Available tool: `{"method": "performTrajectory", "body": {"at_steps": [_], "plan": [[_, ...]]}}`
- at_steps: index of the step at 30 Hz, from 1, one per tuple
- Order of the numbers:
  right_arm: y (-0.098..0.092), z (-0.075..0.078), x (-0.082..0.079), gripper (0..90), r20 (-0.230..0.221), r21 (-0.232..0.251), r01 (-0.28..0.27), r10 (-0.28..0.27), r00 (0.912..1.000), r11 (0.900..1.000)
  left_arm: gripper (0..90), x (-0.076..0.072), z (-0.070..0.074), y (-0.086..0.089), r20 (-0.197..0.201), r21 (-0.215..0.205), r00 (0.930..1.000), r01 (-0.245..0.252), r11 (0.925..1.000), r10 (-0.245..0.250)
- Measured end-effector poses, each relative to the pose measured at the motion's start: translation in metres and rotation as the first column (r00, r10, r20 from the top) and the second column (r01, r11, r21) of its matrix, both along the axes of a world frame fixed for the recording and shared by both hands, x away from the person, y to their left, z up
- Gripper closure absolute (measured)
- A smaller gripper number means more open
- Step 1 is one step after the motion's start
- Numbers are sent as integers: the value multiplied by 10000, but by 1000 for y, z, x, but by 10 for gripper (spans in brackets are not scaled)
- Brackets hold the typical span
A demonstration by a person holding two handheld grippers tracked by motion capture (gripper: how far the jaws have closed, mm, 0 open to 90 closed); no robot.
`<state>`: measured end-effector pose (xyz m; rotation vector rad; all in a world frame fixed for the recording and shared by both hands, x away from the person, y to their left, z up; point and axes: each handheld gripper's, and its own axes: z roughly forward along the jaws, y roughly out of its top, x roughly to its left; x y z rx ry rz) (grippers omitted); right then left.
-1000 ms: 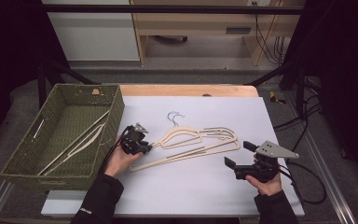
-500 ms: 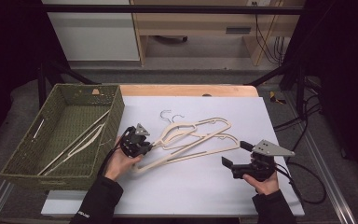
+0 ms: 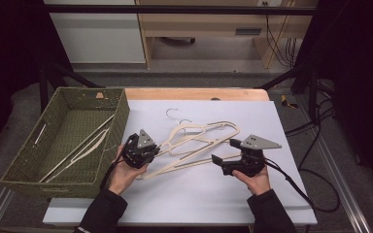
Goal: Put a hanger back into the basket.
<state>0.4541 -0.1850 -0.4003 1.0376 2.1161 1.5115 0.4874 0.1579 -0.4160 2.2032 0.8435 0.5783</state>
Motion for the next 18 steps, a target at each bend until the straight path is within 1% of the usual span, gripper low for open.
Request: {"method": "performTrajectory", "body": {"at_steps": [1,2,3,4,5,6,7,8,9,11,12,13,14,15,18], "plan": [[5,0,4,95,-61,24,40,-40,10000,10000,790,-2,2,1,50,11,10000,48,10000,-48],[9,0,8,100,-83,-31,0,-1,10000,10000,790,-3,3,2,50,144,9999,95,9999,-96],[14,-1,13,101,-119,-35,36,-36,9999,10000,790,-5,2,1,97,-136,9999,-45,9999,46],[17,-2,18,106,-158,-35,35,-35,9999,10000,790,-6,4,2,142,85,9999,35,10000,-36],[22,-3,24,109,-242,19,88,-88,9997,10000,790,-6,5,3,162,189,9998,89,9998,-92],[25,-4,28,110,-270,24,67,-66,9996,10000,791,-7,5,3,208,204,9997,82,9998,-86],[29,-4,32,113,-354,79,87,-84,9993,9999,790,-8,5,2,258,97,9997,22,10000,-24],[32,-5,36,118,-334,63,141,-139,9993,9999,790,-9,6,2,313,61,9995,18,10000,-20],[35,-5,39,120,-382,68,157,-154,9992,9999,790,-10,6,2,349,92,9994,31,10000,-34],[41,-4,45,126,-397,67,161,-158,9991,9998,790,-12,7,0,503,75,9987,8,10000,-11],[44,-3,48,131,-430,162,192,-185,9989,9997,791,-15,9,-1,606,122,9981,44,9999,-51],[49,-2,53,134,-411,137,218,-212,9989,9997,790,-16,10,-1,642,196,9979,69,9998,-81],[49,-2,53,134,-411,137,218,-212,9989,9997,791,-16,10,-1,642,196,9979,69,9998,-81],[55,-1,58,138,-460,159,187,-180,9988,9997,791,-19,11,-4,810,-7,9967,12,10000,-12],[60,0,62,145,-483,132,232,-225,9986,9996,791,-21,14,-4,922,54,9957,83,10000,-88]]}}
